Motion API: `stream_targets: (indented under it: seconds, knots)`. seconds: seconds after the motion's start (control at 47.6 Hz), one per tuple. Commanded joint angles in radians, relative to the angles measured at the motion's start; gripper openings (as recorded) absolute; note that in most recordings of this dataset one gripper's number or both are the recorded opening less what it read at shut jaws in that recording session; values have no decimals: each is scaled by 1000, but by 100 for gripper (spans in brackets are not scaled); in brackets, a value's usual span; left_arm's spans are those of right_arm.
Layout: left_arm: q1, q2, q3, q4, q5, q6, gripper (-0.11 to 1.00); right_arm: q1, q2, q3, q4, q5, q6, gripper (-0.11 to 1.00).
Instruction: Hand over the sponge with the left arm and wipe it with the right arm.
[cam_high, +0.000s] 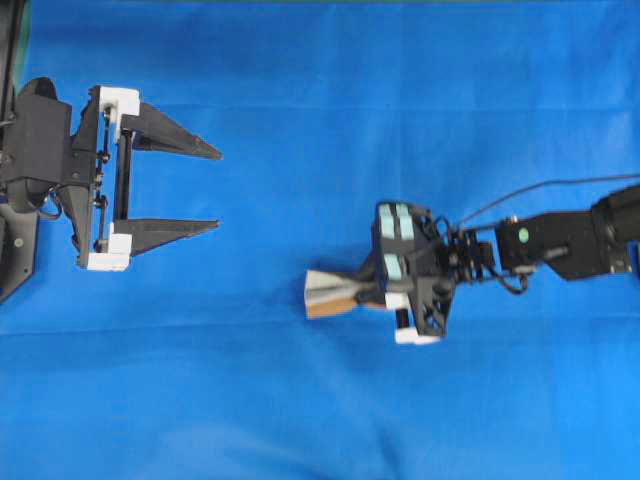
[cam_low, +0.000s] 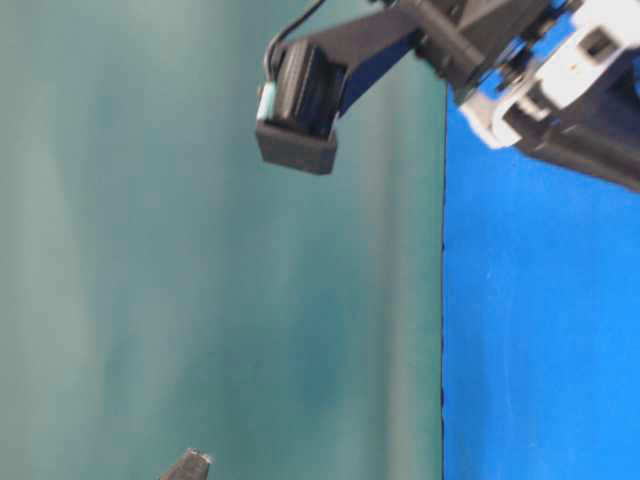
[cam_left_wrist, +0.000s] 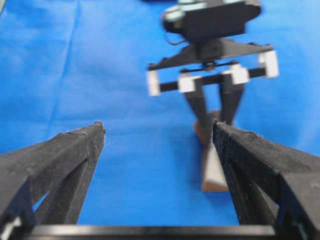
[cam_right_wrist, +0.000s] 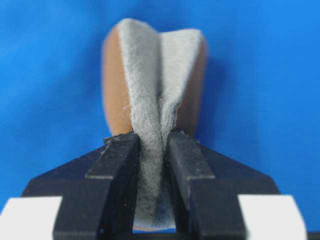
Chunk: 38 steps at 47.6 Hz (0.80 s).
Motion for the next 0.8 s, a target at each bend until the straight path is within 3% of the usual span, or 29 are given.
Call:
stream_targets:
  seconds: [0.0,0.189,0.357,0.546,0.777]
  knots:
    - [-2,-2,-14,0,-6,0,86,-75,-29,0,-21,-2,-14,25]
    - [-2,-2,-12,0,-6,0,86,-244,-40,9,-77,-6,-57,25]
    - [-2,2,-14,0,-6,-2,86,-353,-41,0,-97,-8,-91,25]
    - [-2,3,-14,0,-6,-2,86,-368,-41,5,-101,-6,-104,25]
    - [-2,3,-14,2,-6,0,86,-295,-41,11,-92,-3,-92,25]
